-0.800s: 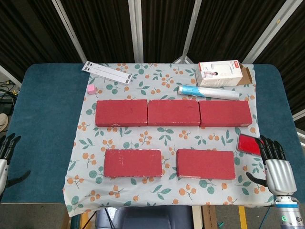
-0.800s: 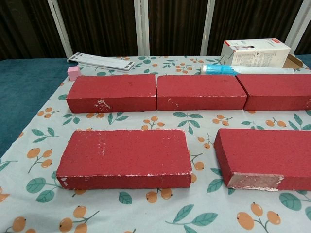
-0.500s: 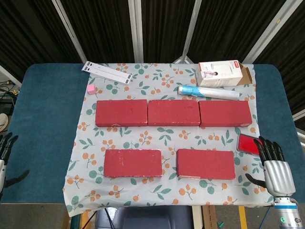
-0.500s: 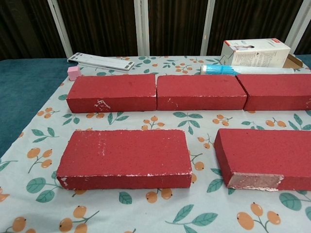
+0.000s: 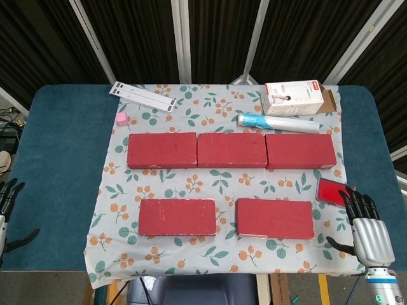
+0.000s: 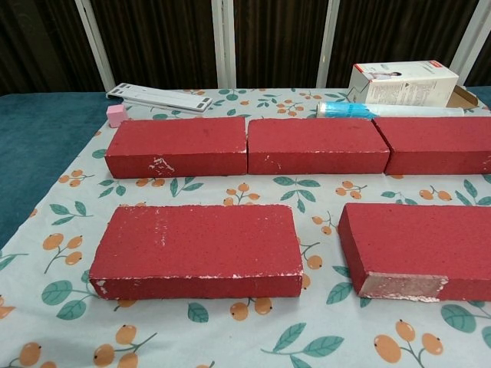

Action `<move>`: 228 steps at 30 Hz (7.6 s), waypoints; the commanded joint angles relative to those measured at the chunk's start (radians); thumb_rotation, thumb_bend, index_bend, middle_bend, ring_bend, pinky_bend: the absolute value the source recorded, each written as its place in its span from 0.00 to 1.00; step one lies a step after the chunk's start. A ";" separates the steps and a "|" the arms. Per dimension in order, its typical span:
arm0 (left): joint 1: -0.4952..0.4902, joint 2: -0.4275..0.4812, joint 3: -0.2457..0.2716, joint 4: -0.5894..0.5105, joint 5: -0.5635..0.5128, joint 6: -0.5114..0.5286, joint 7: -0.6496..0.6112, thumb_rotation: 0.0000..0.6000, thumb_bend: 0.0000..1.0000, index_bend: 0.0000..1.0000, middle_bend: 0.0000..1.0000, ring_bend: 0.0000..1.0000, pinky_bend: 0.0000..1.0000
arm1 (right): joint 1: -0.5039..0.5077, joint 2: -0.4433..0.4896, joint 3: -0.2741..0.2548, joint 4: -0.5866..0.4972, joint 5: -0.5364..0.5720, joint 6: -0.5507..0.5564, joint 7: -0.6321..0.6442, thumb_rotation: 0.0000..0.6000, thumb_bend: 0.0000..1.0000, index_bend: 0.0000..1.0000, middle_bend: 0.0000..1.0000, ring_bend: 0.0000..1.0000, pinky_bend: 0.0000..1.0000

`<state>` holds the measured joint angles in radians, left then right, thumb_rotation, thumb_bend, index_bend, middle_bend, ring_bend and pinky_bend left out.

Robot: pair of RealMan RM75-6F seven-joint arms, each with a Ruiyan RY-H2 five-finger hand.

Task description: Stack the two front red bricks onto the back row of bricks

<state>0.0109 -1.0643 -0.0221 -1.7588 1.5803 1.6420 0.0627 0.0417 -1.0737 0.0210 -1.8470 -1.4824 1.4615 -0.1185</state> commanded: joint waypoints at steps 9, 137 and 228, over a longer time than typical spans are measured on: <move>-0.004 -0.002 -0.006 0.011 -0.008 -0.011 -0.016 1.00 0.00 0.10 0.03 0.00 0.14 | 0.040 0.109 -0.044 -0.150 0.111 -0.169 -0.084 1.00 0.07 0.00 0.00 0.00 0.00; -0.046 -0.087 -0.062 -0.002 -0.180 -0.089 0.211 1.00 0.00 0.11 0.03 0.00 0.14 | 1.144 -0.088 0.183 0.376 1.413 -0.986 -0.662 1.00 0.07 0.37 0.34 0.16 0.00; -0.033 -0.105 -0.073 -0.008 -0.191 -0.049 0.252 1.00 0.00 0.12 0.03 0.00 0.14 | 1.257 -0.285 -0.094 0.711 1.165 -1.053 -0.188 1.00 0.07 0.03 0.07 0.00 0.00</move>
<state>-0.0225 -1.1692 -0.0951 -1.7668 1.3891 1.5933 0.3143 1.2974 -1.3579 -0.0721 -1.1351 -0.3193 0.4067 -0.3077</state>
